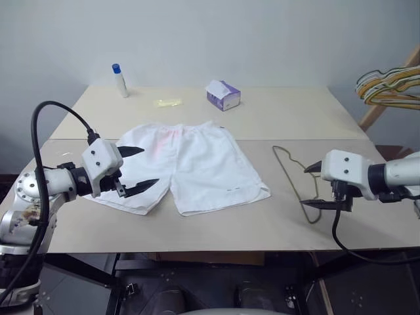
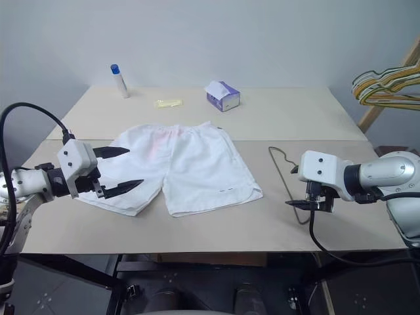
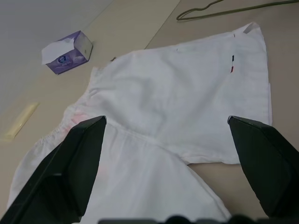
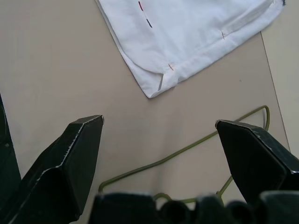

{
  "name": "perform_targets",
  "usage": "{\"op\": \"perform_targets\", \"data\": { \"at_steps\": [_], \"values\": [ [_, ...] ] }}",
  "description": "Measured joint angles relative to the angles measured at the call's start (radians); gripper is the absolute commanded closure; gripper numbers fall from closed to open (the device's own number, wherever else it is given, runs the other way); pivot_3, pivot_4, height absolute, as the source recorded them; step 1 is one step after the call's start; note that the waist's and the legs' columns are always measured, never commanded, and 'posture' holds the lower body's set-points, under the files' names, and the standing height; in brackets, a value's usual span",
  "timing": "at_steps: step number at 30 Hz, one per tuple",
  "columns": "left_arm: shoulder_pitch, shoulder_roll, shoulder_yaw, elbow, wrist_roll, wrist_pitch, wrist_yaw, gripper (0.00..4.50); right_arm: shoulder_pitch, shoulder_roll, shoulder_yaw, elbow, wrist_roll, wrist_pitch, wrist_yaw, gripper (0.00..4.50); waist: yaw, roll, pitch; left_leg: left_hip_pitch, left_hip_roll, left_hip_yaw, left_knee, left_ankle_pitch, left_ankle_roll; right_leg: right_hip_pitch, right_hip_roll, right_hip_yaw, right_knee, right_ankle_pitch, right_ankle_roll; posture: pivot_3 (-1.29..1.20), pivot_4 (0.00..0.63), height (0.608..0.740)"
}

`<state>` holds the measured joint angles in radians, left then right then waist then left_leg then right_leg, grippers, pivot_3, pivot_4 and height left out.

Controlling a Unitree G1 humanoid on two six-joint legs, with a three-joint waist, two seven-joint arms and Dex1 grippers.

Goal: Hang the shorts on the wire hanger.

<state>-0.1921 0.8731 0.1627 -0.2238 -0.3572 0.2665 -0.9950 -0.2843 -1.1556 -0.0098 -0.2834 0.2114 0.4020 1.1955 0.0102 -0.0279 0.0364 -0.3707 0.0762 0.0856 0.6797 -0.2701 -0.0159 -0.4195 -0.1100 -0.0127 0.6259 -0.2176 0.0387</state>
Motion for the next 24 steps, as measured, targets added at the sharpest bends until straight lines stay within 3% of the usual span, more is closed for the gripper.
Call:
{"op": "perform_targets", "data": {
  "at_steps": [14, 24],
  "values": [
    [-0.057, -0.036, -0.002, -0.002, -0.007, 0.042, 0.031, 0.00, -0.016, 0.013, 0.000, 0.016, -0.009, -0.007, -0.001, 0.02, 0.007, 0.000, 0.000, 0.000, 0.000, 0.000, 0.000, 0.000, 0.000, 0.000, 0.000, 0.000, 0.000, 0.000, 0.000, 0.08, 0.000, 0.740],
    [-0.196, -0.171, -0.207, 0.004, 0.004, 0.129, 0.040, 0.00, 0.007, 0.045, -0.018, -0.021, -0.011, 0.027, -0.070, 0.02, 0.003, -0.001, -0.001, -0.001, 0.000, 0.000, 0.000, 0.000, 0.000, 0.001, 0.000, 0.000, -0.001, 0.000, 0.000, -0.02, 0.000, 0.740]
  ]
}}
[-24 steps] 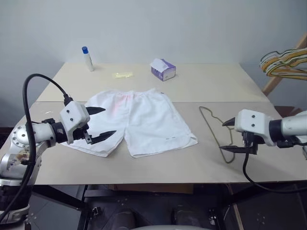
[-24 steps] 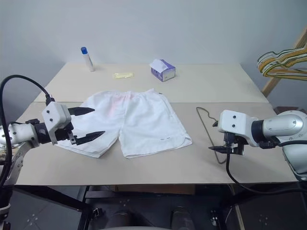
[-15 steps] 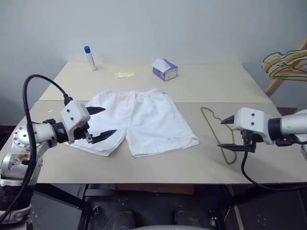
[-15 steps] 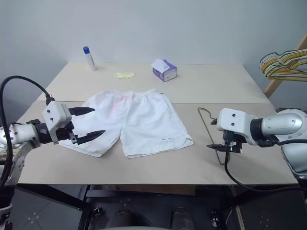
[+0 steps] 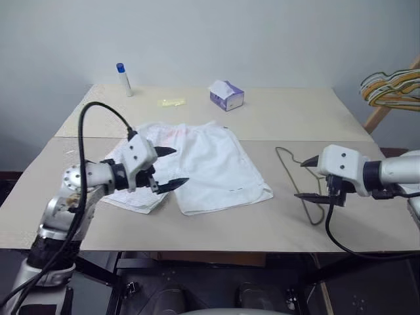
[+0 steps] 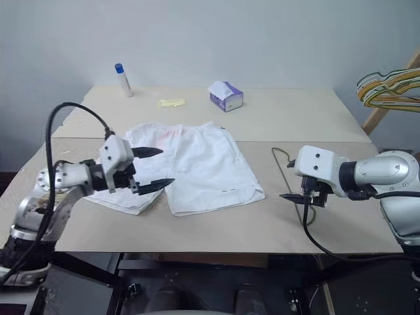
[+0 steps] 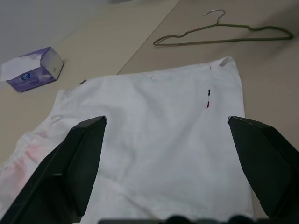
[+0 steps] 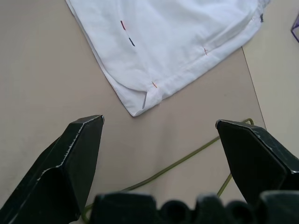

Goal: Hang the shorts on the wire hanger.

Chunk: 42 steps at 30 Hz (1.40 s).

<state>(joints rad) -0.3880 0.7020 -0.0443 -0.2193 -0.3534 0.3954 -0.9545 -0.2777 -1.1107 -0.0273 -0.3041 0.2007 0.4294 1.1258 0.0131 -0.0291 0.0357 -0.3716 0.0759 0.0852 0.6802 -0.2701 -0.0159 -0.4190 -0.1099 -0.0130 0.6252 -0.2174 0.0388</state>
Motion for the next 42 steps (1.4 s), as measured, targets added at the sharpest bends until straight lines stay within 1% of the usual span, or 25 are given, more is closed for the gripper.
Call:
{"op": "perform_targets", "data": {
  "at_steps": [4, 7, 10, 13, 17, 21, 24, 28, 32, 35, 36, 38, 40, 42],
  "values": [
    [-0.040, -0.051, -0.078, 0.002, 0.002, 0.024, -0.019, 0.00, 0.080, 0.000, -0.063, -0.068, 0.009, 0.043, -0.043, 0.02, -0.005, 0.000, 0.000, 0.000, 0.000, 0.000, 0.000, 0.000, 0.000, 0.000, 0.000, 0.000, 0.000, 0.000, 0.000, -0.06, 0.000, 0.740],
    [-0.054, -0.094, -0.187, 0.005, 0.033, 0.028, -0.049, 0.00, 0.101, 0.017, -0.120, -0.134, 0.021, 0.090, -0.090, 0.02, -0.018, 0.000, 0.000, 0.001, 0.000, 0.000, 0.001, 0.000, 0.000, 0.001, 0.000, 0.000, 0.000, 0.000, 0.000, -0.09, 0.000, 0.740],
    [-0.115, -0.138, -0.332, 0.056, 0.138, 0.028, -0.050, 0.00, 0.101, 0.022, -0.149, -0.201, 0.029, 0.129, -0.134, 0.02, -0.033, 0.000, 0.000, 0.001, 0.000, 0.000, 0.001, 0.000, 0.000, 0.002, 0.000, 0.000, 0.000, 0.000, 0.000, -0.11, 0.000, 0.740],
    [-0.184, -0.172, -0.427, 0.141, 0.257, 0.025, -0.027, 0.00, 0.117, 0.022, -0.163, -0.236, 0.035, 0.156, -0.152, 0.02, -0.052, -0.001, -0.001, 0.001, 0.000, -0.001, 0.001, 0.000, 0.000, 0.002, 0.000, 0.000, -0.001, 0.000, 0.000, -0.12, 0.000, 0.740],
    [-0.225, -0.236, -0.467, 0.260, 0.311, 0.029, -0.021, 0.00, 0.165, 0.021, -0.184, -0.255, 0.035, 0.179, -0.168, 0.02, -0.071, -0.001, -0.001, 0.000, 0.000, -0.001, 0.001, 0.000, 0.001, 0.001, 0.000, 0.001, -0.001, 0.000, 0.000, -0.14, 0.000, 0.740],
    [-0.241, -0.278, -0.509, 0.380, 0.377, 0.024, -0.008, 0.00, 0.179, 0.017, -0.185, -0.268, 0.033, 0.184, -0.169, 0.02, -0.092, -0.001, -0.001, 0.001, 0.000, -0.001, 0.001, 0.000, 0.001, 0.001, 0.000, 0.001, 0.000, 0.000, 0.000, -0.14, 0.000, 0.740],
    [-0.259, -0.302, -0.512, 0.438, 0.402, 0.018, -0.004, 0.59, 0.183, 0.001, -0.184, -0.266, 0.016, 0.184, -0.173, 0.00, -0.099, -0.001, -0.001, 0.001, 0.000, -0.001, 0.001, 0.000, 0.001, 0.002, 0.000, 0.001, 0.000, 0.000, 0.000, -0.15, 0.000, 0.740],
    [-0.275, -0.330, -0.507, 0.488, 0.418, 0.014, 0.012, 1.87, 0.183, 0.000, -0.182, -0.262, 0.007, 0.184, -0.175, 0.00, -0.102, -0.002, -0.002, 0.003, 0.000, -0.001, 0.001, -0.001, 0.001, 0.004, 0.000, 0.001, -0.001, 0.000, 0.000, -0.14, 0.000, 0.740],
    [-0.275, -0.334, -0.504, 0.507, 0.431, -0.002, 0.020, 3.18, 0.183, 0.000, -0.174, -0.255, 0.002, 0.184, -0.175, 0.00, -0.109, -0.002, -0.003, 0.004, 0.000, -0.001, 0.001, -0.001, 0.001, 0.007, 0.000, 0.001, -0.001, -0.001, 0.001, -0.13, 0.000, 0.740],
    [-0.273, -0.334, -0.501, 0.513, 0.434, -0.001, 0.023, 4.25, 0.172, 0.000, -0.156, -0.246, -0.003, 0.182, -0.175, 0.00, -0.113, -0.002, -0.003, 0.004, 0.000, -0.002, 0.001, -0.001, 0.001, 0.009, 0.000, 0.001, -0.001, -0.001, 0.001, -0.12, 0.000, 0.740],
    [-0.272, -0.333, -0.500, 0.512, 0.434, -0.001, 0.023, 4.48, 0.169, 0.000, -0.147, -0.241, -0.004, 0.181, -0.175, 0.00, -0.113, -0.002, -0.003, 0.005, 0.000, -0.002, 0.001, -0.001, 0.001, 0.009, 0.000, 0.001, -0.001, -0.001, 0.001, -0.11, 0.000, 0.740],
    [-0.269, -0.326, -0.499, 0.508, 0.435, -0.006, 0.020, 4.48, 0.159, 0.000, -0.127, -0.231, -0.009, 0.177, -0.175, 0.00, -0.112, -0.002, -0.003, 0.005, 0.000, -0.002, 0.001, -0.001, 0.001, 0.009, 0.000, 0.001, -0.001, -0.001, 0.001, -0.11, 0.000, 0.740],
    [-0.253, -0.294, -0.499, 0.481, 0.435, -0.023, 0.002, 4.48, 0.141, 0.000, -0.105, -0.223, -0.013, 0.171, -0.175, 0.00, -0.114, -0.001, -0.003, 0.005, 0.000, -0.002, 0.000, -0.001, 0.001, 0.008, 0.000, 0.001, -0.001, -0.001, 0.001, -0.10, 0.000, 0.740],
    [-0.224, -0.241, -0.495, 0.421, 0.432, -0.027, -0.036, 4.48, 0.128, 0.000, -0.093, -0.221, -0.013, 0.169, -0.175, 0.00, -0.114, -0.001, -0.003, 0.005, 0.000, -0.002, 0.000, -0.001, 0.001, 0.006, 0.000, 0.001, -0.001, -0.001, 0.001, -0.09, 0.000, 0.740]
  ]
}}
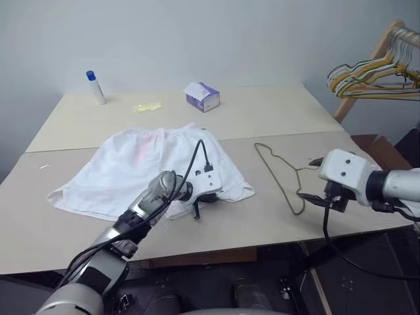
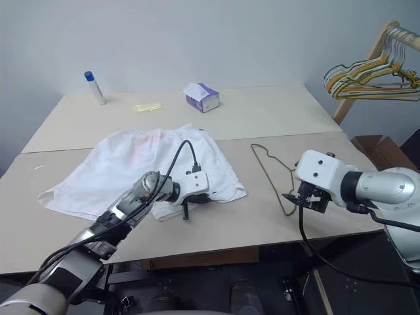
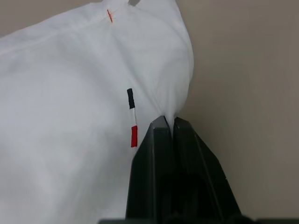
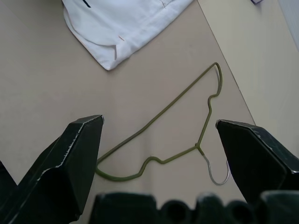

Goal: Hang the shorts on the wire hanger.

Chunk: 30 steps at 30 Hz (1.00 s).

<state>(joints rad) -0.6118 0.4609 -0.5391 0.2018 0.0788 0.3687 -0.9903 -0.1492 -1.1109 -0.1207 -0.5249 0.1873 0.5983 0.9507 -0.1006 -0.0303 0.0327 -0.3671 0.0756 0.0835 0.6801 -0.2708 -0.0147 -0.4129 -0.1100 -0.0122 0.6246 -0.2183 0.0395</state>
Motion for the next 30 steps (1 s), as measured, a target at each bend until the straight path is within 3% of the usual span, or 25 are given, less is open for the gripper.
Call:
{"op": "perform_targets", "data": {
  "at_steps": [7, 10, 14, 17, 23, 28, 30],
  "values": [
    [0.117, 0.280, 0.080, -0.137, -0.053, -0.079, -0.183, 4.48, -0.036, 0.030, 0.039, 0.034, -0.003, -0.031, 0.000, 0.00, 0.006, 0.000, 0.000, -0.002, 0.000, 0.001, 0.000, 0.000, 0.000, -0.005, 0.000, 0.001, 0.002, 0.000, 0.000, -0.04, 0.000, 0.740],
    [0.120, 0.406, 0.139, -0.053, -0.053, -0.174, -0.244, 4.48, -0.049, 0.039, 0.060, 0.065, -0.010, -0.047, -0.001, 0.00, 0.013, 0.000, 0.000, -0.003, 0.000, 0.001, 0.000, 0.000, 0.000, -0.006, 0.000, 0.001, 0.002, 0.000, 0.000, -0.04, 0.000, 0.740],
    [0.113, 0.487, 0.192, 0.127, -0.043, -0.339, -0.292, 4.48, -0.068, 0.058, 0.087, 0.081, -0.018, -0.066, -0.001, 0.00, 0.033, 0.000, 0.000, -0.005, 0.000, 0.002, 0.000, 0.000, 0.000, -0.008, 0.000, 0.000, 0.002, 0.000, 0.000, -0.03, 0.000, 0.740],
    [0.096, 0.488, 0.227, 0.240, -0.051, -0.388, -0.320, 3.85, -0.071, 0.085, 0.085, 0.082, -0.003, -0.067, -0.002, 0.00, 0.050, 0.000, 0.000, -0.006, 0.000, 0.002, 0.000, 0.000, 0.000, -0.008, 0.000, 0.000, 0.002, 0.000, 0.000, -0.03, 0.000, 0.740],
    [0.078, 0.479, 0.266, 0.285, -0.094, -0.435, -0.413, 1.83, -0.074, 0.102, 0.079, 0.080, 0.011, -0.067, -0.005, 0.00, 0.067, 0.000, 0.000, -0.007, 0.000, 0.002, 0.001, 0.000, 0.000, -0.009, 0.000, -0.001, 0.002, 0.000, 0.000, -0.03, 0.000, 0.740],
    [0.157, 0.594, 0.281, 0.128, -0.309, -0.389, -0.591, 0.22, -0.073, 0.103, 0.075, 0.082, 0.010, -0.068, -0.013, 0.00, 0.052, 0.000, 0.000, -0.008, 0.001, 0.002, 0.001, 0.000, 0.000, -0.011, 0.000, 0.000, 0.003, 0.000, 0.000, -0.03, 0.000, 0.740],
    [0.190, 0.647, 0.293, 0.053, -0.428, -0.361, -0.613, 0.03, -0.068, 0.105, 0.073, 0.081, 0.012, -0.068, -0.017, 0.00, 0.052, 0.000, 0.000, -0.007, 0.001, 0.002, 0.001, 0.000, 0.000, -0.010, 0.000, 0.000, 0.003, 0.000, 0.000, -0.04, 0.000, 0.740]
  ]
}}
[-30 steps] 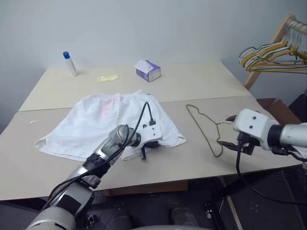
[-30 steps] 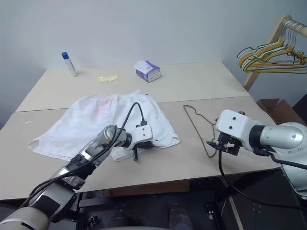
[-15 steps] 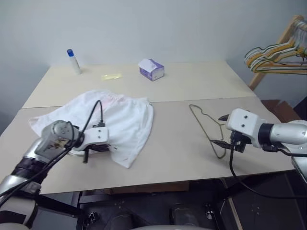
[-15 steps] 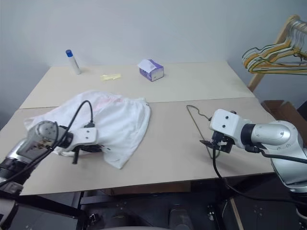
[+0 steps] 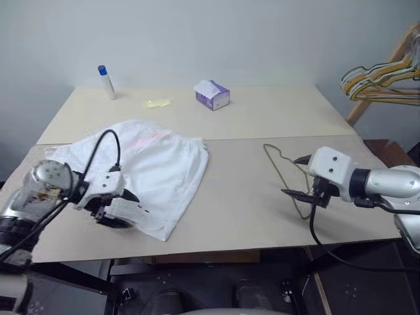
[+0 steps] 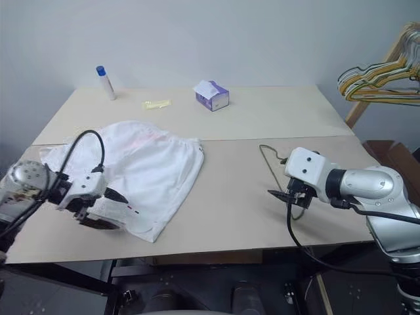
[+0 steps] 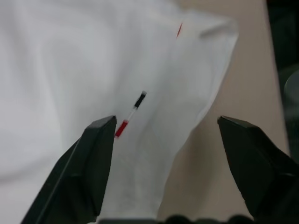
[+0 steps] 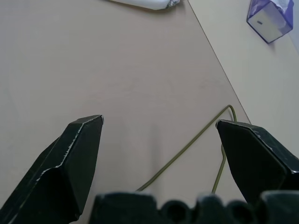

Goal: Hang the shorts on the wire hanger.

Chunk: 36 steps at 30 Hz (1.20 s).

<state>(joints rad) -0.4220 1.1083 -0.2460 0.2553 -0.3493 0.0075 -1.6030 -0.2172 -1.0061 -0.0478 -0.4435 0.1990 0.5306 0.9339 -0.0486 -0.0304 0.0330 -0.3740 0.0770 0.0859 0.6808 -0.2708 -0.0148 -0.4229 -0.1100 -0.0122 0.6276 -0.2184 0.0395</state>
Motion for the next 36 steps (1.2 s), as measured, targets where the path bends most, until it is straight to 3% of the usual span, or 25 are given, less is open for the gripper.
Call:
{"op": "perform_targets", "data": {
  "at_steps": [3, 7, 16, 27, 36],
  "values": [
    [0.066, -0.041, 0.070, -0.096, -0.078, 0.028, 0.028, 0.03, 0.004, 0.009, 0.000, -0.002, 0.000, 0.000, -0.011, 0.00, 0.007, 0.002, -0.001, 0.002, 0.000, 0.000, 0.000, 0.000, 0.000, 0.002, 0.000, 0.000, 0.000, 0.000, 0.000, -0.05, 0.000, 0.740],
    [0.202, -0.142, 0.071, -0.246, -0.012, 0.105, 0.224, 0.03, 0.008, 0.021, -0.001, -0.021, 0.000, 0.001, -0.029, 0.00, 0.006, 0.002, -0.001, 0.000, 0.000, 0.000, 0.000, 0.000, 0.000, 0.001, 0.000, 0.000, 0.000, 0.000, 0.000, -0.06, 0.000, 0.740],
    [0.305, -0.276, 0.086, -0.510, 0.035, 0.516, 0.608, 0.03, 0.070, 0.021, -0.015, -0.039, -0.001, 0.002, -0.061, 0.00, 0.002, 0.001, -0.002, 0.002, 0.000, -0.001, 0.000, 0.000, 0.000, 0.002, 0.000, 0.000, 0.000, 0.000, 0.000, -0.07, 0.000, 0.740],
    [0.345, -0.263, 0.033, -0.638, 0.153, 0.651, 0.753, 0.03, 0.051, 0.014, -0.015, -0.039, -0.001, 0.002, -0.061, 0.00, 0.000, 0.001, -0.002, 0.004, 0.000, 0.000, -0.001, 0.000, 0.000, 0.003, 0.000, 0.000, -0.001, 0.000, -0.001, -0.07, 0.000, 0.740],
    [0.350, -0.294, 0.026, -0.631, 0.154, 0.652, 0.760, 2.83, 0.021, -0.007, -0.001, -0.019, -0.020, 0.002, -0.042, 0.00, 0.003, 0.002, -0.003, 0.005, 0.000, -0.001, -0.001, 0.000, 0.000, 0.005, 0.000, 0.000, -0.001, 0.000, -0.001, -0.06, 0.000, 0.740]
  ]
}}
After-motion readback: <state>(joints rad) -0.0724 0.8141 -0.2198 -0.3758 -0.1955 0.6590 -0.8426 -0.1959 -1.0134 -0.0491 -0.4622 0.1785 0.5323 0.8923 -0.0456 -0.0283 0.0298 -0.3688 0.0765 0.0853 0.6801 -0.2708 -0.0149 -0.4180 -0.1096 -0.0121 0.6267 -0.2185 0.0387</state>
